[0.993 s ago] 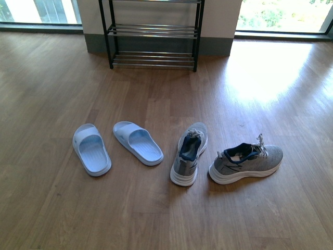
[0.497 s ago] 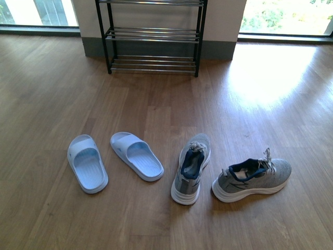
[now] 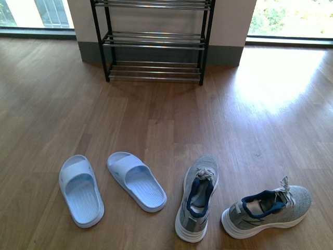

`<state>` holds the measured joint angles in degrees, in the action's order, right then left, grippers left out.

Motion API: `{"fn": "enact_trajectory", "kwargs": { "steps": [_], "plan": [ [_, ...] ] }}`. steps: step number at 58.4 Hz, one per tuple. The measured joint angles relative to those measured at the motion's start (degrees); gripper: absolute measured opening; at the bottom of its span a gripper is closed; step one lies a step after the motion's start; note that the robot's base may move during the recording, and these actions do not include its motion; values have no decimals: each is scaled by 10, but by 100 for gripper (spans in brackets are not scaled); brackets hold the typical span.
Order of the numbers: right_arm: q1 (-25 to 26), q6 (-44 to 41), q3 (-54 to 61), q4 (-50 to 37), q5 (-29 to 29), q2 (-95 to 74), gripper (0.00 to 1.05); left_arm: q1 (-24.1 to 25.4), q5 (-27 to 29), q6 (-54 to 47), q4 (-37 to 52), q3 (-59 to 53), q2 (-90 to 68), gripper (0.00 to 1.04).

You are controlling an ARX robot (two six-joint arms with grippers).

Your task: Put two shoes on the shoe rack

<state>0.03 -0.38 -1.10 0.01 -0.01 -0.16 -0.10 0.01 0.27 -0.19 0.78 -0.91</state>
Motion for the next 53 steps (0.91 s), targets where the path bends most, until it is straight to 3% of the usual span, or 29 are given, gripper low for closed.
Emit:
{"fn": "enact_trajectory", "kwargs": {
  "steps": [8, 11, 15, 23, 33, 53],
  "plan": [
    [-2, 3, 0, 0, -8, -1, 96, 0, 0, 0, 0, 0, 0, 95],
    [-32, 27, -1, -21, -112, -23, 96, 0, 0, 0, 0, 0, 0, 95],
    [-38, 46, -10, -45, -164, -84, 96, 0, 0, 0, 0, 0, 0, 95],
    [3, 87, -58, -120, -141, -274, 96, 0, 0, 0, 0, 0, 0, 95],
    [54, 137, -178, -236, -122, -631, 96, 0, 0, 0, 0, 0, 0, 95],
    [78, 171, -399, -218, -116, -1123, 96, 0, 0, 0, 0, 0, 0, 95]
  ]
}}
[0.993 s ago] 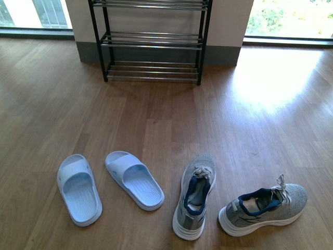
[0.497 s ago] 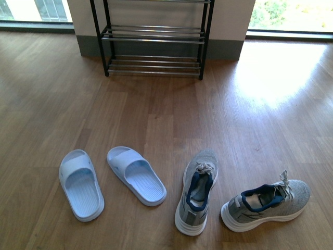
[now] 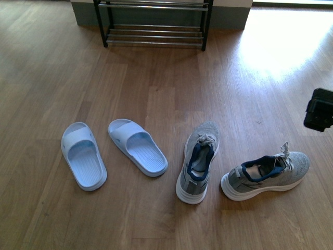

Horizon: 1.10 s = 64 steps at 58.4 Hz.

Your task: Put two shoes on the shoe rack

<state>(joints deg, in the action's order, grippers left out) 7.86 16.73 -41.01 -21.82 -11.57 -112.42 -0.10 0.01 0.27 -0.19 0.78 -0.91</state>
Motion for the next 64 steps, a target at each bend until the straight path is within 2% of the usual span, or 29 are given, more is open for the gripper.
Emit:
{"fn": "enact_trajectory", "kwargs": {
  "steps": [7, 26, 64],
  "plan": [
    [2, 5, -60, 24, 10, -116, 96, 0, 0, 0, 0, 0, 0, 95],
    [10, 12, -162, 57, 29, -269, 96, 0, 0, 0, 0, 0, 0, 95],
    [26, 118, -310, 127, 83, -411, 96, 0, 0, 0, 0, 0, 0, 95]
  ]
}}
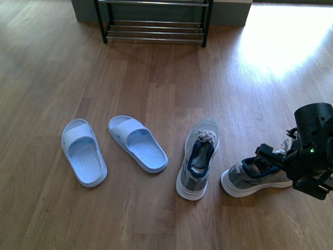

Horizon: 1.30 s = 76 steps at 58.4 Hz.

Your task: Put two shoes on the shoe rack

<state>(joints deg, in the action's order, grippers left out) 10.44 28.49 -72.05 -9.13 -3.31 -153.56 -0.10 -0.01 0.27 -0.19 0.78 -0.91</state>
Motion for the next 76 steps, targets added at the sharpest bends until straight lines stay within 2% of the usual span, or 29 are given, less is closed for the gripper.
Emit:
{"fn": "enact_trajectory", "kwargs": {
  "steps": [13, 15, 25, 30, 40, 48, 65, 76],
  "plan": [
    [3, 7, -47, 14, 1, -41, 96, 0, 0, 0, 0, 0, 0, 95],
    [3, 7, -49, 14, 1, -43, 93, 0, 0, 0, 0, 0, 0, 95],
    [8, 3, -57, 14, 6, -51, 68, 0, 0, 0, 0, 0, 0, 95],
    [10, 1, -57, 10, 15, -54, 51, 0, 0, 0, 0, 0, 0, 95],
    [11, -9, -51, -3, 22, -54, 29, 0, 0, 0, 0, 0, 0, 95],
    [18, -29, -32, -23, 28, -53, 1, 0, 0, 0, 0, 0, 0, 95],
    [26, -127, 71, -101, 72, 37, 1, 0, 0, 0, 0, 0, 0, 95],
    [39, -160, 138, -136, 90, 109, 1, 0, 0, 0, 0, 0, 0, 95]
  ]
}}
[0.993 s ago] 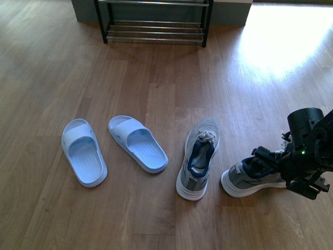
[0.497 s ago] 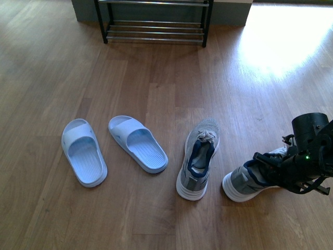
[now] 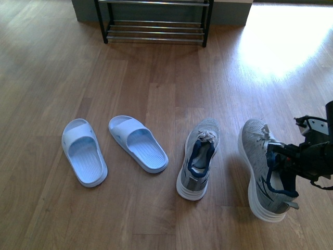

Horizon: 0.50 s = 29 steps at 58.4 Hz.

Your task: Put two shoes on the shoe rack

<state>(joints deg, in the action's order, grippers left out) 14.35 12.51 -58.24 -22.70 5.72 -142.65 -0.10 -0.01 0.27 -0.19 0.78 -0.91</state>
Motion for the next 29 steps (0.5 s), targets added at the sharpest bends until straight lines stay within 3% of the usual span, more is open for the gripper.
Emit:
{"fn": "enact_trajectory", "kwargs": {
  "steps": [17, 29],
  "plan": [
    [33, -24, 148, -56, 37, 168, 1, 0, 0, 0, 0, 0, 0, 95],
    [57, -33, 288, -60, 73, 384, 1, 0, 0, 0, 0, 0, 0, 95]
  ]
}}
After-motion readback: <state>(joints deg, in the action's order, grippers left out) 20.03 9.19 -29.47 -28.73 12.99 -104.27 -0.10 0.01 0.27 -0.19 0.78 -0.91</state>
